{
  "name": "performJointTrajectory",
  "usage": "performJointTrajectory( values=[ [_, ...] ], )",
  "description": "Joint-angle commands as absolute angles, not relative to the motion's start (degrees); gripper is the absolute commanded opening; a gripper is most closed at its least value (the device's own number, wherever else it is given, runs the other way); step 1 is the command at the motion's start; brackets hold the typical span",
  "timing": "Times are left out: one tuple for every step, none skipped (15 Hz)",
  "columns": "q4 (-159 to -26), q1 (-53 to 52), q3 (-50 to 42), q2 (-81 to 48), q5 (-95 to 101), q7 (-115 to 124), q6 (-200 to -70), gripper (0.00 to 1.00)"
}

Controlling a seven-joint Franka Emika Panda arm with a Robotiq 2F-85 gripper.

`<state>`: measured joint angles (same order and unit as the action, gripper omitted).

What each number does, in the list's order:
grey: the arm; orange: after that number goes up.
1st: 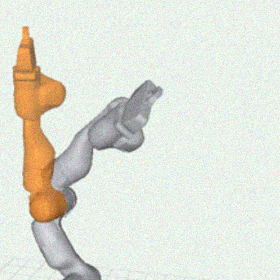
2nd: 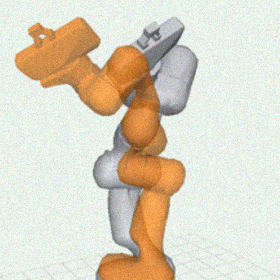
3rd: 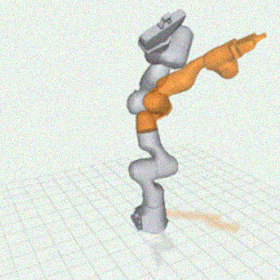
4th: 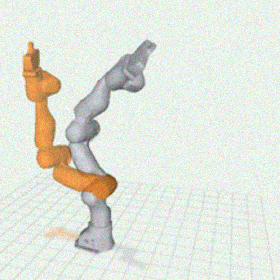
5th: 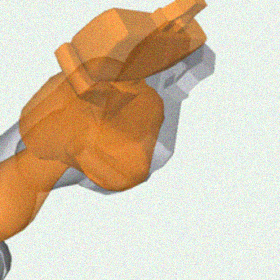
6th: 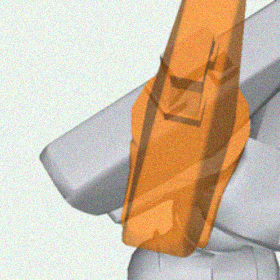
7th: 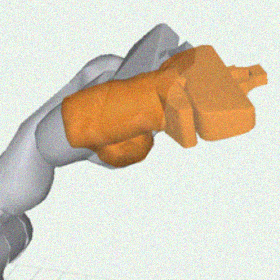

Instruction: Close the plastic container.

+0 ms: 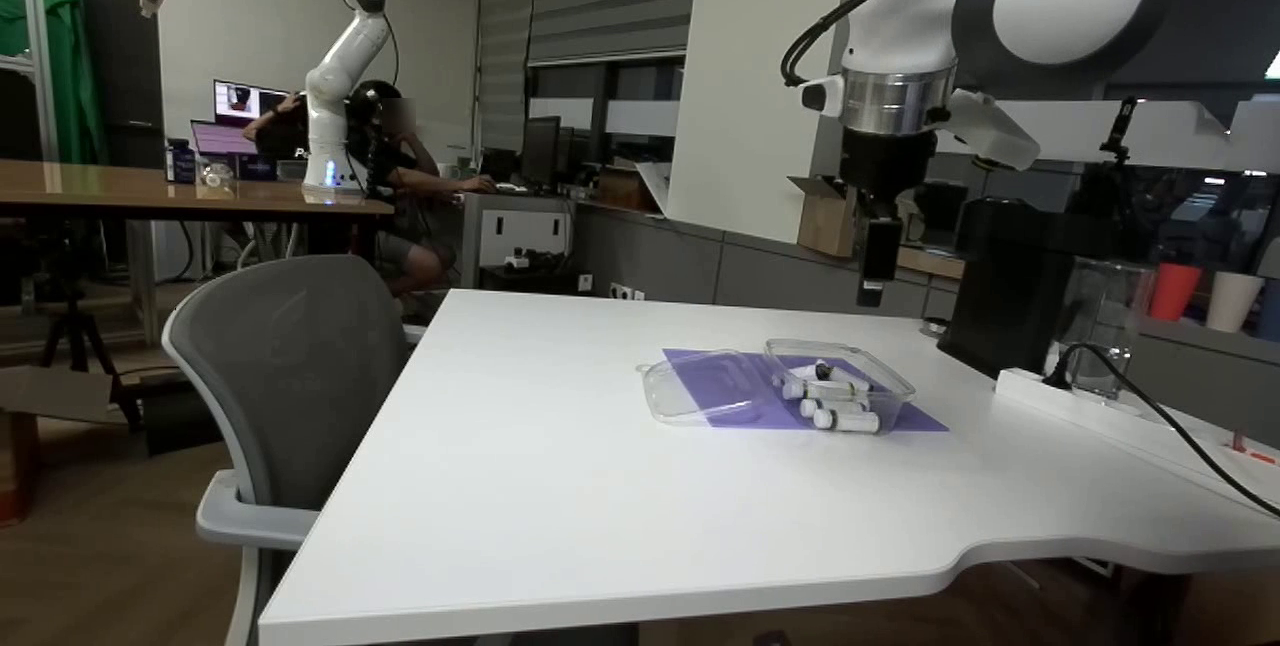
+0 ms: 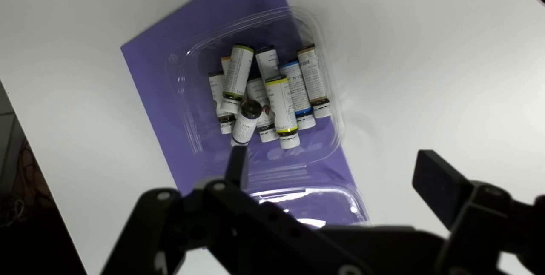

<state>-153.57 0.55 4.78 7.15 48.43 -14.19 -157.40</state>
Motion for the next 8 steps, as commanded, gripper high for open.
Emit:
performJointTrajectory(
  values=[
    [-149.9, 0.6, 7.6, 2.2, 58.9, -7.3, -156.4, 1.0],
    [-148.8, 0.3, 8.4, 0.4, 62.6, -5.2, -156.5, 1.0],
    [-147.8, 0.2, 8.8, -1.2, 67.5, -3.1, -156.9, 1.0],
    [-146.2, -0.3, 9.4, -3.2, 72.5, -0.3, -156.1, 1.0],
    [-144.9, -0.9, 9.9, -5.4, 75.5, 1.2, -155.1, 1.0],
    [-143.6, -1.4, 10.2, -7.6, 78.1, 2.9, -154.2, 1.0],
    [-142.4, -2.0, 10.5, -9.6, 80.6, 4.4, -153.5, 1.0],
    [-141.1, -2.6, 10.6, -11.6, 82.8, 5.7, -153.1, 1.0]
  ],
)
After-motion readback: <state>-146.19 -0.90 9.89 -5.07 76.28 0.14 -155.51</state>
